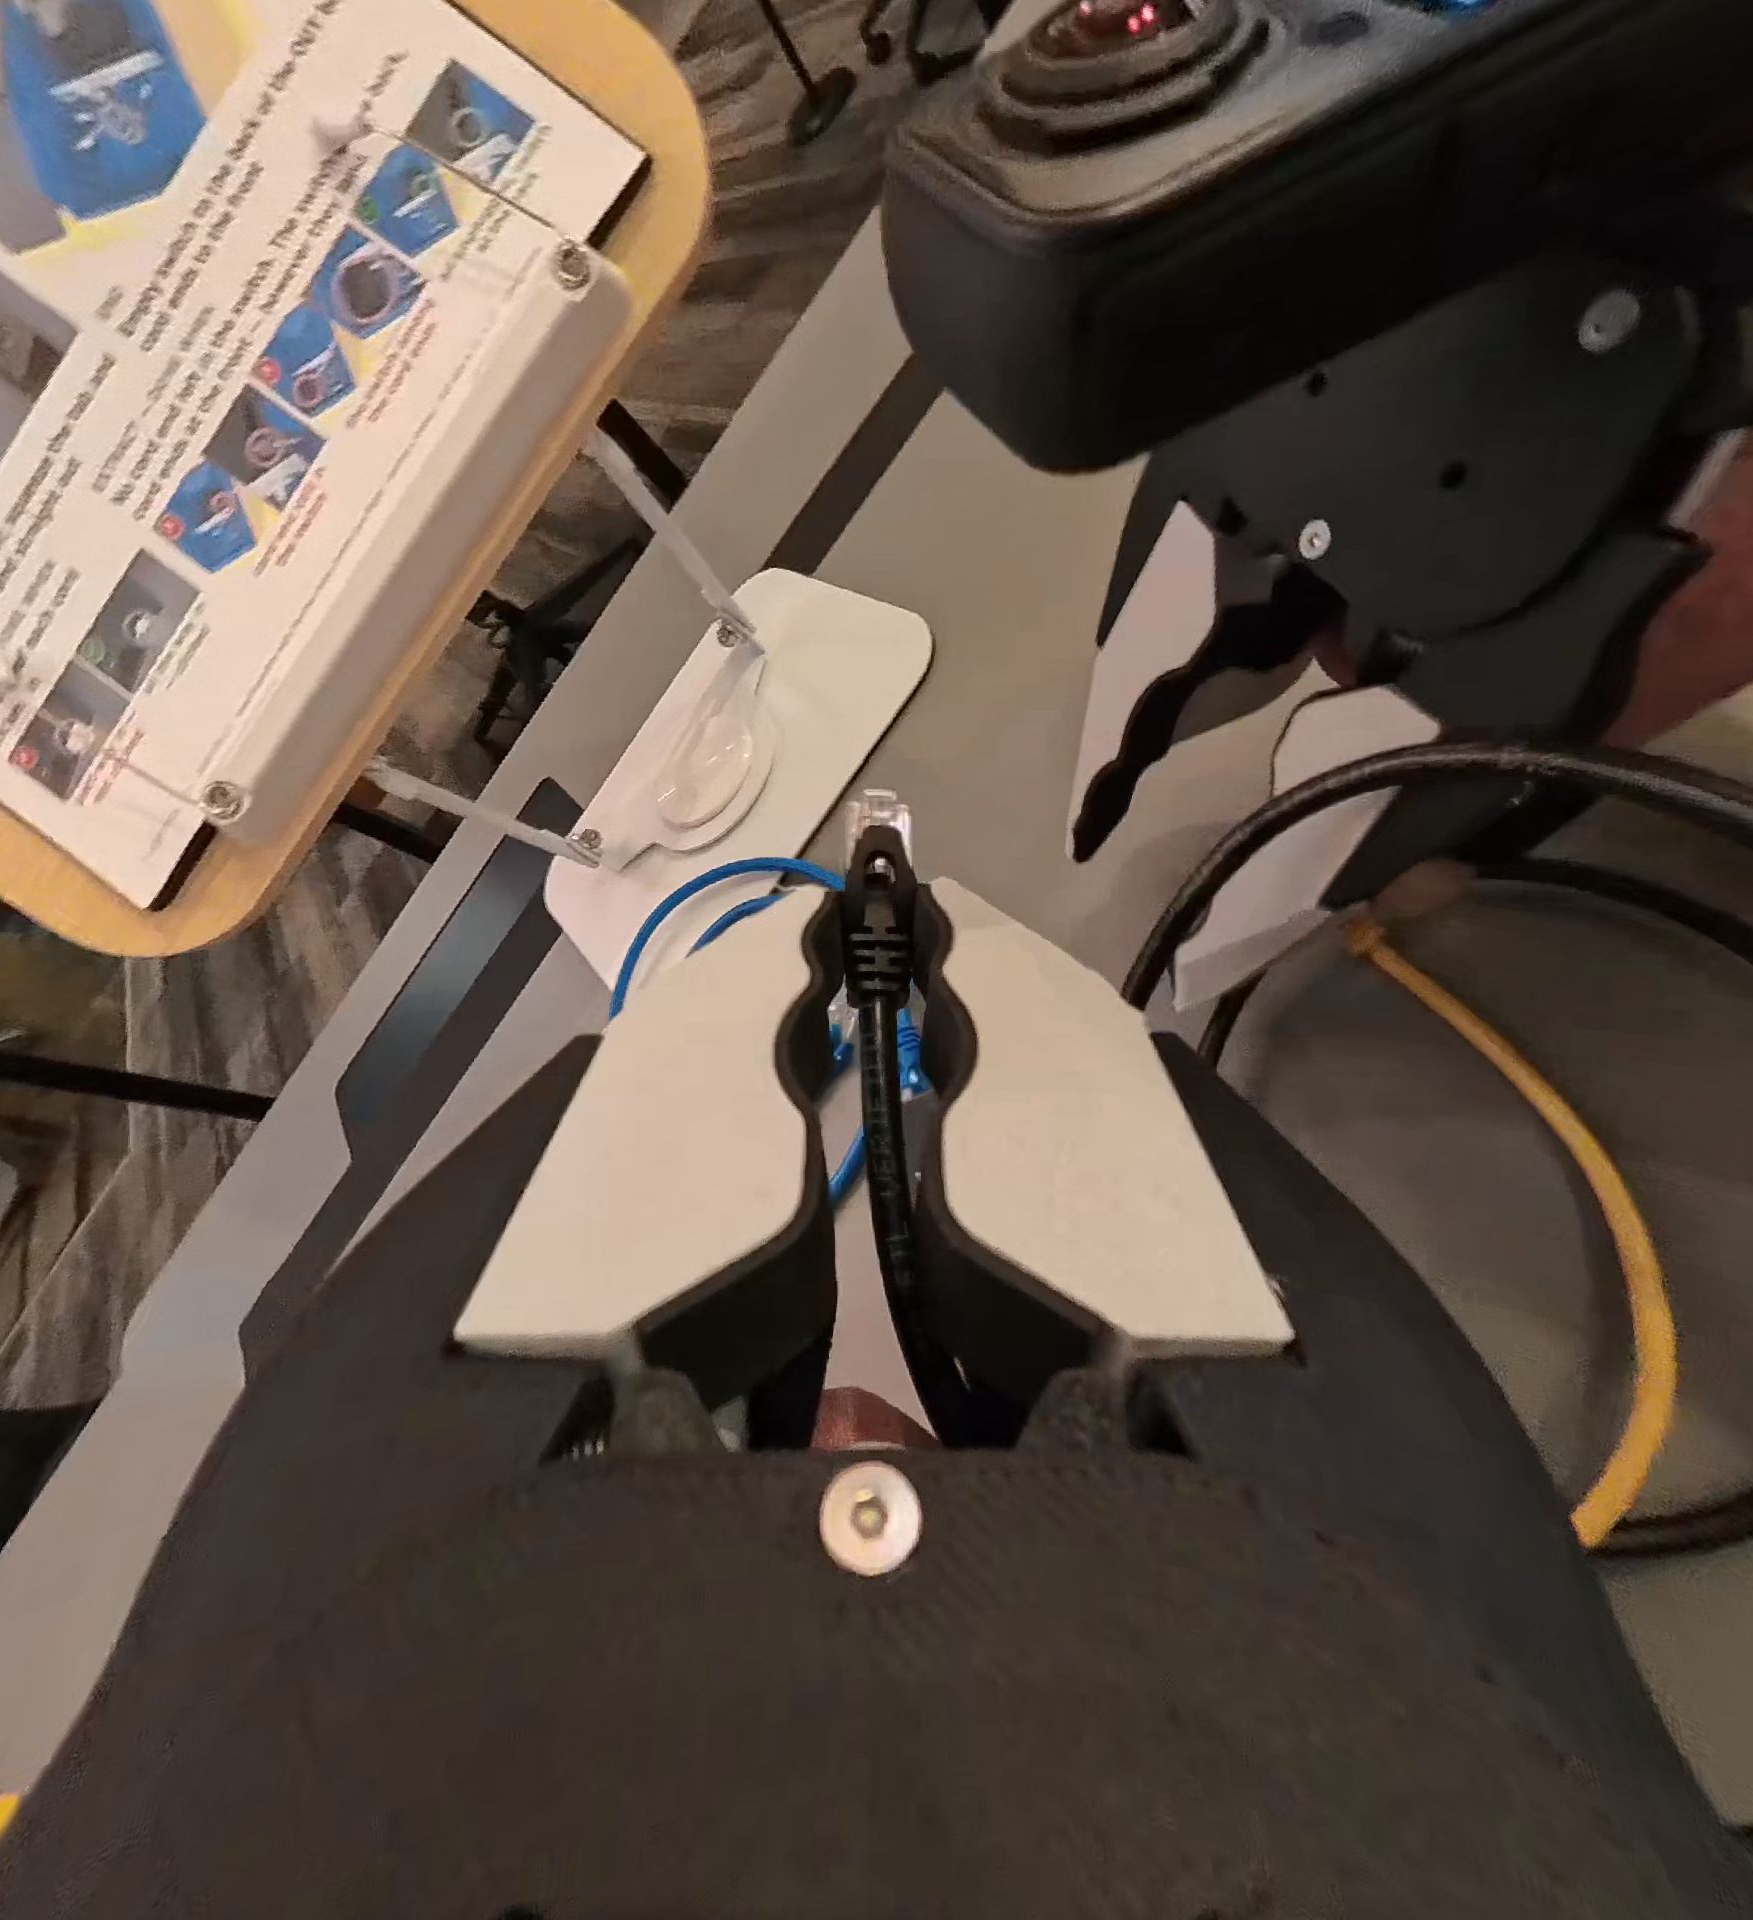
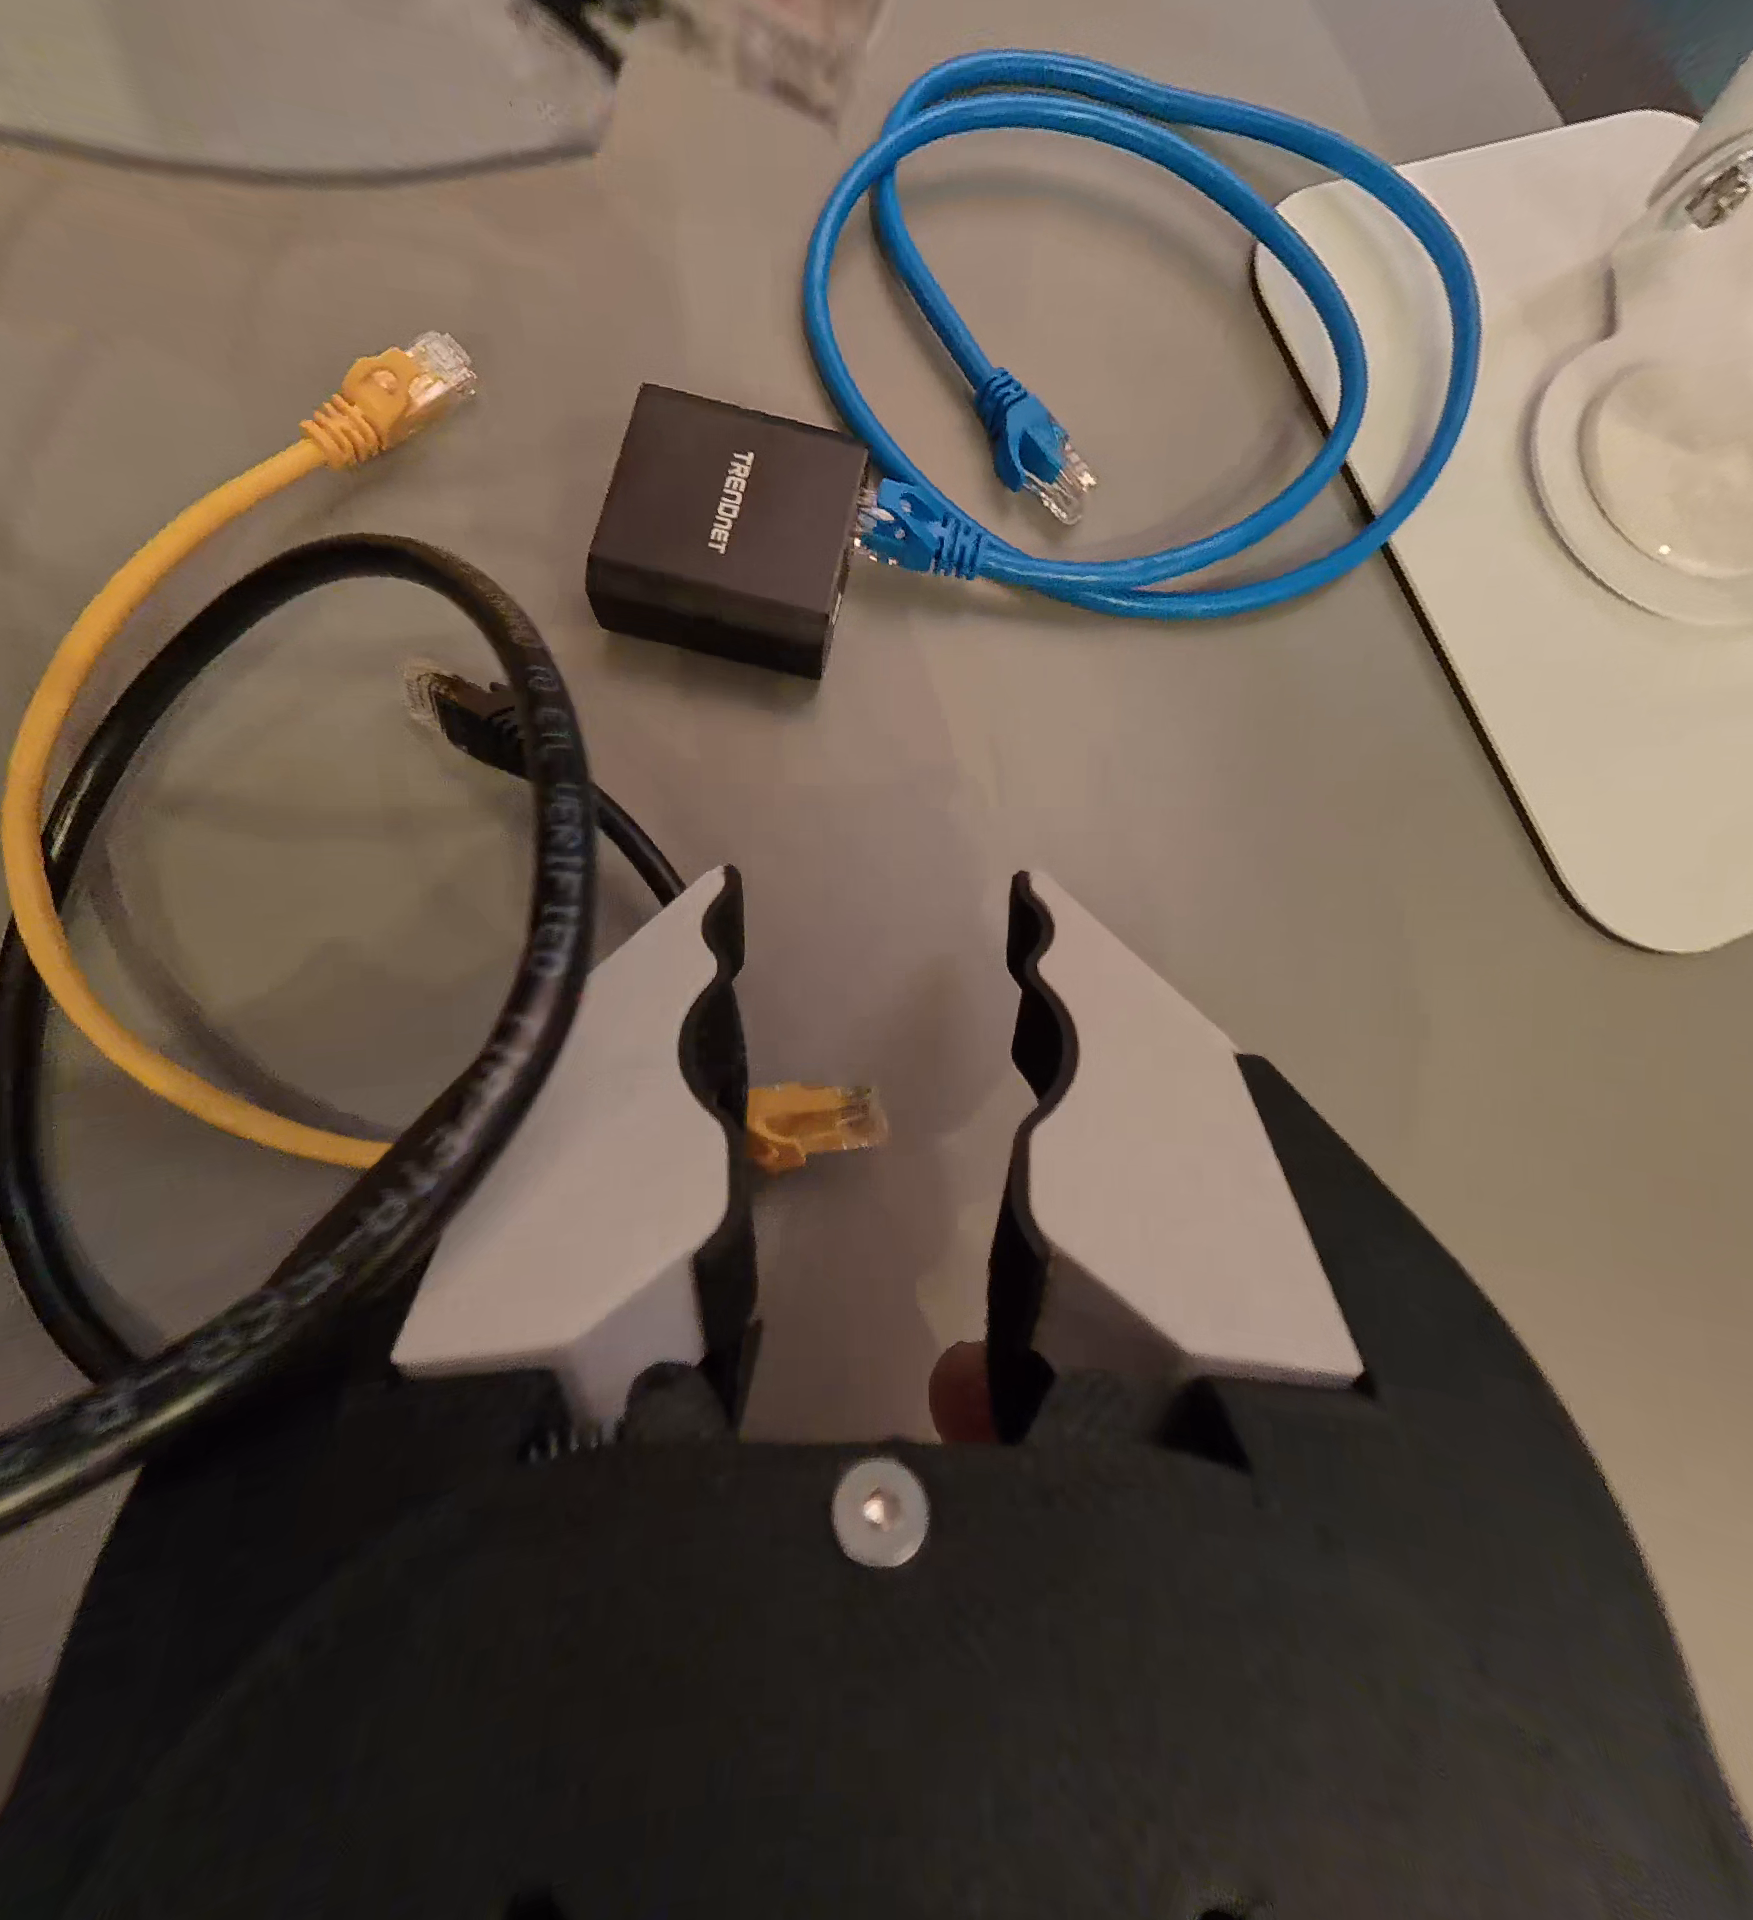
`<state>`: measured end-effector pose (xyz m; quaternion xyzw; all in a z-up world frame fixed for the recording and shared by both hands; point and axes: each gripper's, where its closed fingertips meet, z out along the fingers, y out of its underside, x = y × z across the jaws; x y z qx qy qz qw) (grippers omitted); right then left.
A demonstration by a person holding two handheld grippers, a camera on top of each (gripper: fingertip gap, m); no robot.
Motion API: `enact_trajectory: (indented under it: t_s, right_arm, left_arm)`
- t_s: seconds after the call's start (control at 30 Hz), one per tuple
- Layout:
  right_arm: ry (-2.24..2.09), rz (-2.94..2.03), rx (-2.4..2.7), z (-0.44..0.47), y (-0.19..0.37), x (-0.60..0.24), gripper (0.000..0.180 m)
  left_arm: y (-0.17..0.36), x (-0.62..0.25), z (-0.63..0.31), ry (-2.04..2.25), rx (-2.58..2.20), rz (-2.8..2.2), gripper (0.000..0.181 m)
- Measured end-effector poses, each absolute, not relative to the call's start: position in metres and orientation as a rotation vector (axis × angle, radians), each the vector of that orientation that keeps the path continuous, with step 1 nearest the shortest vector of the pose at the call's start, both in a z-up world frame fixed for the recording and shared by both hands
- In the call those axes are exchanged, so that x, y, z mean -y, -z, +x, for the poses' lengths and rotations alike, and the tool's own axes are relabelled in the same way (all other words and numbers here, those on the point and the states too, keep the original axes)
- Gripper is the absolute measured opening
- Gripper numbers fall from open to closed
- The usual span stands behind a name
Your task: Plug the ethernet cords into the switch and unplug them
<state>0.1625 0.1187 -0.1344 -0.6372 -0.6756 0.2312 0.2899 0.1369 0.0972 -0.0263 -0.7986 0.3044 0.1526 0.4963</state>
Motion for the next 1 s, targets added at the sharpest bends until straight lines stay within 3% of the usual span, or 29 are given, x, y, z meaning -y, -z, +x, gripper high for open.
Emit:
enact_trajectory:
  t_s: [0.7, 1.0]
  right_arm:
    - [-0.630, -1.709, 1.760, 0.174, 0.134, -0.128, 0.051]
    - [-0.634, -1.696, 1.755, 0.171, 0.132, -0.127, 0.051]
  left_arm:
    - [0.021, -0.098, 0.147, -0.329, -0.735, -1.919, 0.013]
    - [0.013, -0.093, 0.078, -0.248, -0.329, -1.915, 0.013]
